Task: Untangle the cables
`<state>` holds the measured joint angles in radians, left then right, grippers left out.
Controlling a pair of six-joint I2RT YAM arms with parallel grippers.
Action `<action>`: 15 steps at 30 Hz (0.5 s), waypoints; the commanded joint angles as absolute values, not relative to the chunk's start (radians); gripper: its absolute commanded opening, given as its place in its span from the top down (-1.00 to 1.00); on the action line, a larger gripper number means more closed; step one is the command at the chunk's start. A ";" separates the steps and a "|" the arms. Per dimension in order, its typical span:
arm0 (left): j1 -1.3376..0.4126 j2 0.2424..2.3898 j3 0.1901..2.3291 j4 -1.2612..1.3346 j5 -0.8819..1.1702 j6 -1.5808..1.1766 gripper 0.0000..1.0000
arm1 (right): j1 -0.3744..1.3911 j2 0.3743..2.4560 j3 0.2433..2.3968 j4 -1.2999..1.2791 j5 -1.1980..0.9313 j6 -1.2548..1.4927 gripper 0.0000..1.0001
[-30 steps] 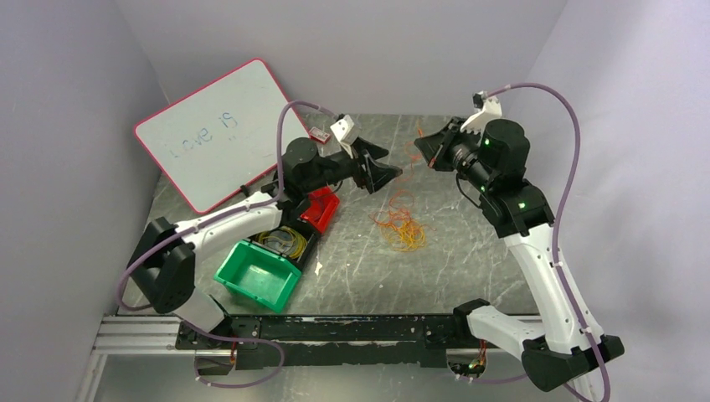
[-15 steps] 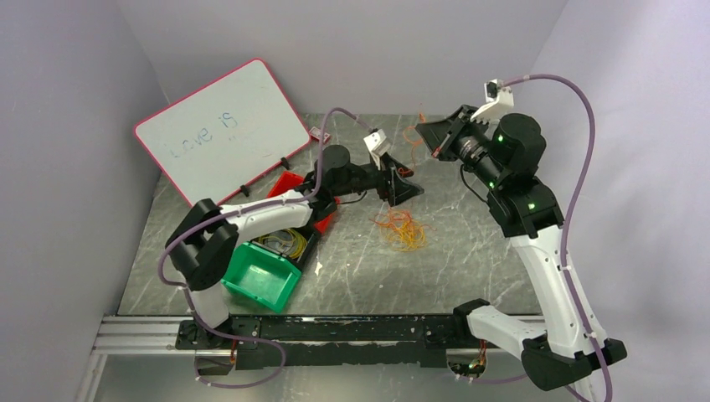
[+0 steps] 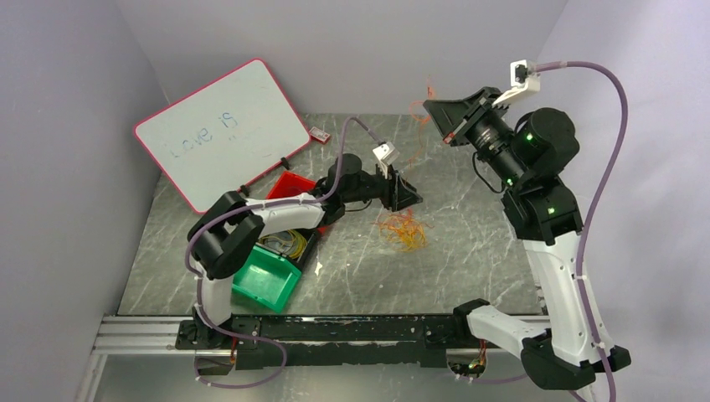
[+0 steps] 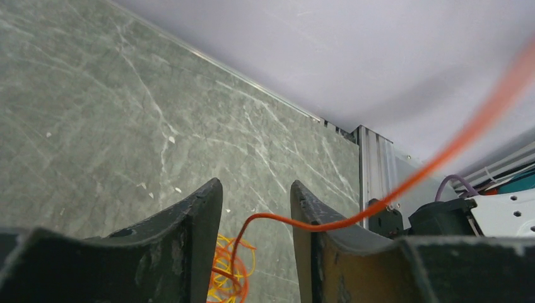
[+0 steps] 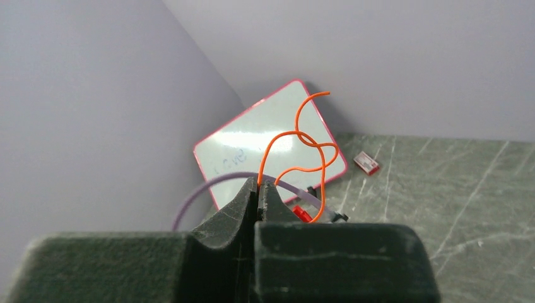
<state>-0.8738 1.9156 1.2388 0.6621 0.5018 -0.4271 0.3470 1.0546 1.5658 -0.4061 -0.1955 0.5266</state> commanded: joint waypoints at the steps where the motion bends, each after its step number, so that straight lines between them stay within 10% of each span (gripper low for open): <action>1: -0.881 1.968 1.273 0.718 0.532 -0.456 0.05 | 0.341 1.068 1.651 -0.346 -0.218 0.537 1.00; 15: -0.896 2.059 1.283 0.731 0.534 -0.490 0.21 | 0.341 1.153 1.880 -0.264 -0.195 0.526 1.00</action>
